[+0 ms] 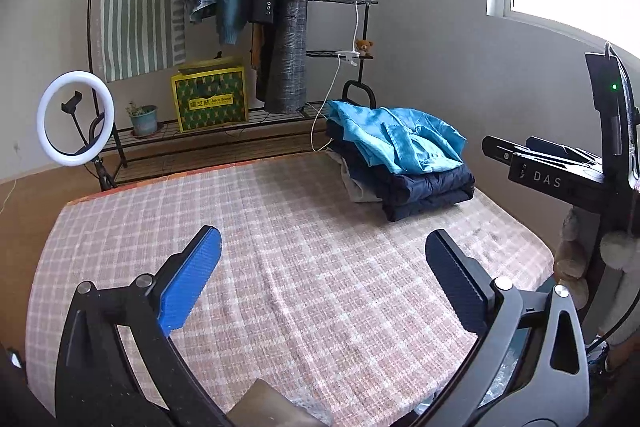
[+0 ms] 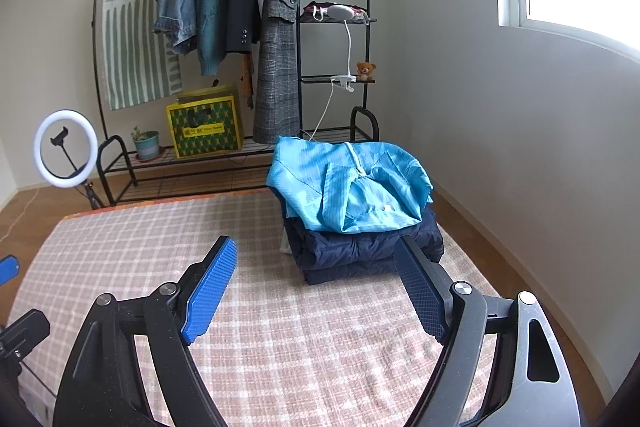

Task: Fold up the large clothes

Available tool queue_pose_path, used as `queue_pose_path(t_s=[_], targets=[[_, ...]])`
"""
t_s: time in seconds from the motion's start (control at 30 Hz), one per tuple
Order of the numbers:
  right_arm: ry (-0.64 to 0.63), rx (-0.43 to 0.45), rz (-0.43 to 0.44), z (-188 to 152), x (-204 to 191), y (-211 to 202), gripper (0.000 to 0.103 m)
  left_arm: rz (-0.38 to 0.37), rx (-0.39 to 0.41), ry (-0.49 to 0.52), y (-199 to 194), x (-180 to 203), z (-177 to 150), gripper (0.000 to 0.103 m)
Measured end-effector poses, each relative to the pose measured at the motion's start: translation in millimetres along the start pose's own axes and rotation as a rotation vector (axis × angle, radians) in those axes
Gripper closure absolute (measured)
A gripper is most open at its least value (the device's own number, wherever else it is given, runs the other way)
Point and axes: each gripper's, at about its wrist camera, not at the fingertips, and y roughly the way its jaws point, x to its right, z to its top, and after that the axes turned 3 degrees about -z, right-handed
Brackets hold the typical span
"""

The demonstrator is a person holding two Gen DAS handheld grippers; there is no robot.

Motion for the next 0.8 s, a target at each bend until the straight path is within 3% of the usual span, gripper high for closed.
queue_pose_path(t_s=[0.8], targets=[[-0.016, -0.034, 0.012, -7.2, -7.6, 14.1, 0.022, 0.012, -0.016, -0.036, 7.8, -17.4, -8.7, 0.0]])
